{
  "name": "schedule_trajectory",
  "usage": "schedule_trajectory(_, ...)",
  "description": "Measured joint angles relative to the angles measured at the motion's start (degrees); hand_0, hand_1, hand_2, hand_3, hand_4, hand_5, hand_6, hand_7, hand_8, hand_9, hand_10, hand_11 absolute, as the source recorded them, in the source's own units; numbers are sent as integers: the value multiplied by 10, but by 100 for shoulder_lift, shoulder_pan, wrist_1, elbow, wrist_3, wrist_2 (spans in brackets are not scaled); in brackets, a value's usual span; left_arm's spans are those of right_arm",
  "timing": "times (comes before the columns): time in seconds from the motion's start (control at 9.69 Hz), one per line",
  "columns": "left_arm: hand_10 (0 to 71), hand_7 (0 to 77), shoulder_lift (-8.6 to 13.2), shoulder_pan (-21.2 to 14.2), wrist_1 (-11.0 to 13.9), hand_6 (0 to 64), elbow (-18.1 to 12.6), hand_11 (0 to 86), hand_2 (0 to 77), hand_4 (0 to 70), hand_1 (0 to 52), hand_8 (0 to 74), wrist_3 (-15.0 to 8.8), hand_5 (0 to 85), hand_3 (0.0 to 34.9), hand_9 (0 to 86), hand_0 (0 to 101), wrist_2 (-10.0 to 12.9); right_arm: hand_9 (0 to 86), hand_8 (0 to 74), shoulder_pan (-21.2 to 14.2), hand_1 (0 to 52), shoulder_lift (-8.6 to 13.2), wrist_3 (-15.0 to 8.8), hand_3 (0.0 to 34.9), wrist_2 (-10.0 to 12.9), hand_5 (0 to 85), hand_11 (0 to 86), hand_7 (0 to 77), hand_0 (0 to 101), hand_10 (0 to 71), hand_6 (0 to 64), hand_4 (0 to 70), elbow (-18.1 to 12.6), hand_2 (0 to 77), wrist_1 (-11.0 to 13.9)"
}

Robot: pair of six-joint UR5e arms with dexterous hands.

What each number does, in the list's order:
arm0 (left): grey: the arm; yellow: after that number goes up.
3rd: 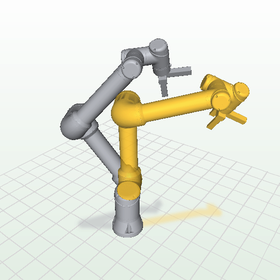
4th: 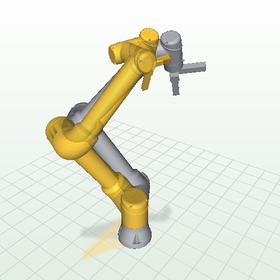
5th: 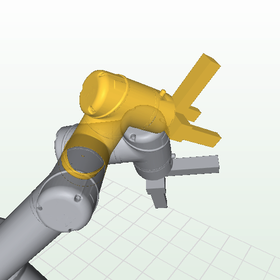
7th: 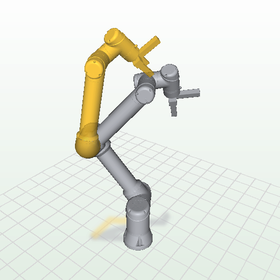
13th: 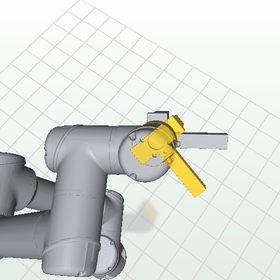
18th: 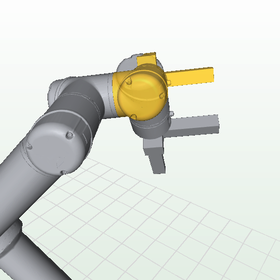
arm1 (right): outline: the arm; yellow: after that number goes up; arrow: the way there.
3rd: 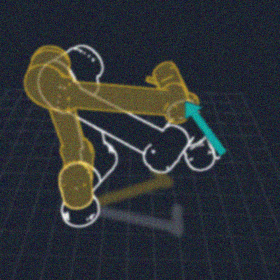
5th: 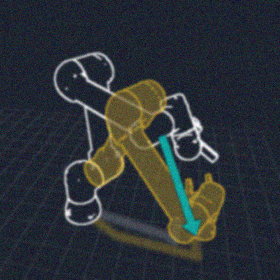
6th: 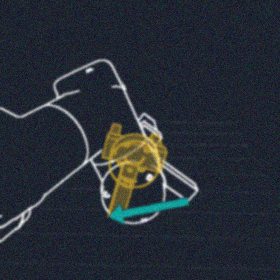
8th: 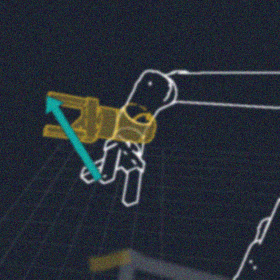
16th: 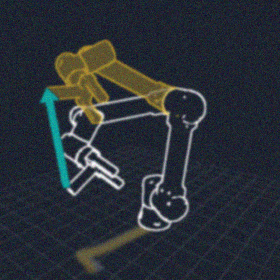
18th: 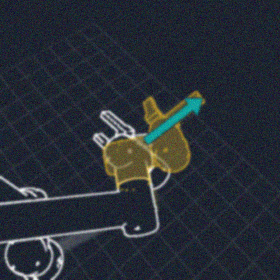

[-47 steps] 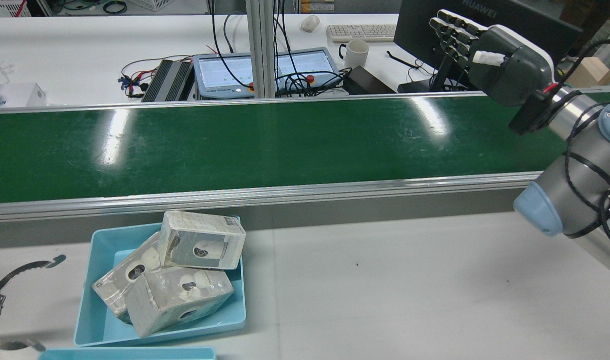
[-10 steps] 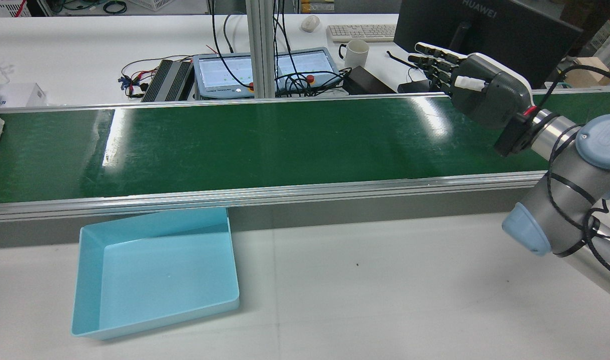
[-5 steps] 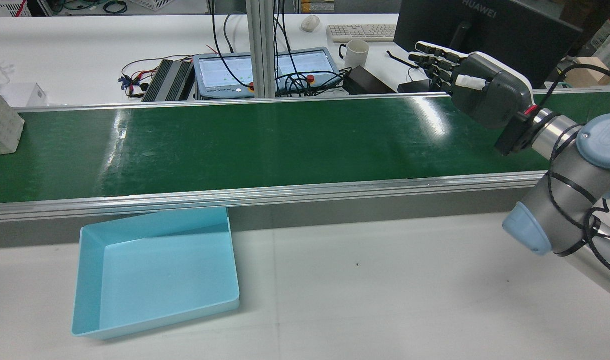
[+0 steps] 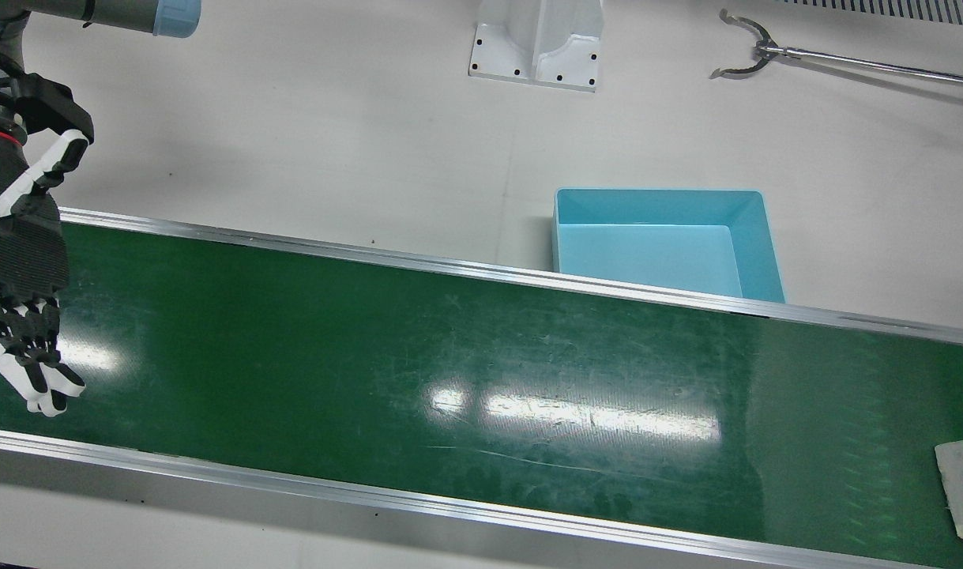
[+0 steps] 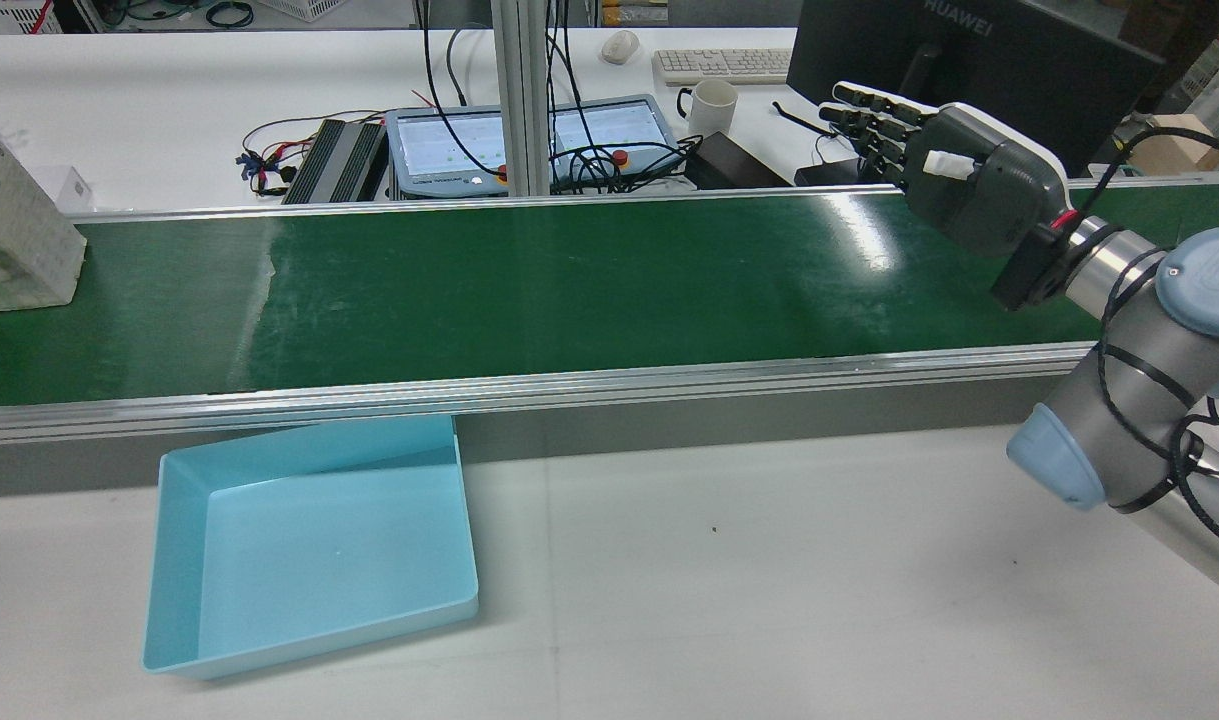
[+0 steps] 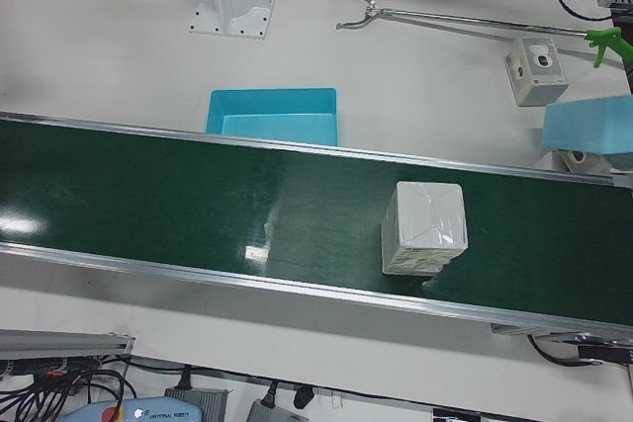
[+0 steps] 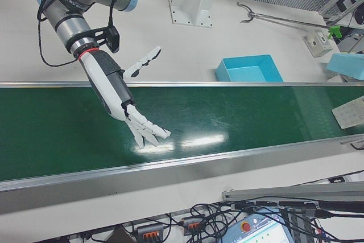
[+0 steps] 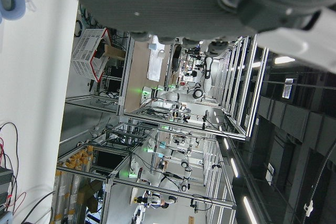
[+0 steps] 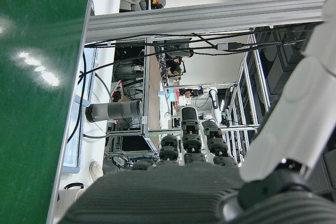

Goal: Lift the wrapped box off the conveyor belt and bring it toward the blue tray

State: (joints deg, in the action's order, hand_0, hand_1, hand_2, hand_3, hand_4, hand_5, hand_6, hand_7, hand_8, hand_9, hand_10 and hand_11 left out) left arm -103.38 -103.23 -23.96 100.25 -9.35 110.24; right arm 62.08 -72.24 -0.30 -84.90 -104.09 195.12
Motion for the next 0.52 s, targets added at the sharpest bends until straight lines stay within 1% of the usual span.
schedule_trajectory(0.1,5,5,0,0,0,5,0,5,11,5,0,5,0,11,0,5,0,0,82,71,2,22,-1,2,0,0,71,11,164,396,0,55,115,-3,38,0)
schedule_trajectory(0.21,5,5,0,0,0,5,0,0,11,5,0,5,0,11,0,0,0,0,82,71,4,38,-1,3,0,0,71,11,164,397,0,55,115,-4,44,0)
schedule_trajectory(0.31,5,5,0,0,0,0,0,0,11,0,0,5,0,11,0,0,0,0,82,71,5,38,-1,3,0,0,71,11,164,397,0,55,115,-5,44,0)
schedule_trajectory(0.41,5,5,0,0,0,5,0,5,11,5,0,5,0,11,0,0,0,0,82,71,5,60,-1,4,0,0,71,11,164,397,0,55,115,-9,38,0)
schedule_trajectory(0.52,5,5,0,0,0,5,0,5,11,5,0,5,0,11,0,0,0,0,82,71,5,60,-1,4,0,0,71,11,164,398,0,55,115,-11,38,0)
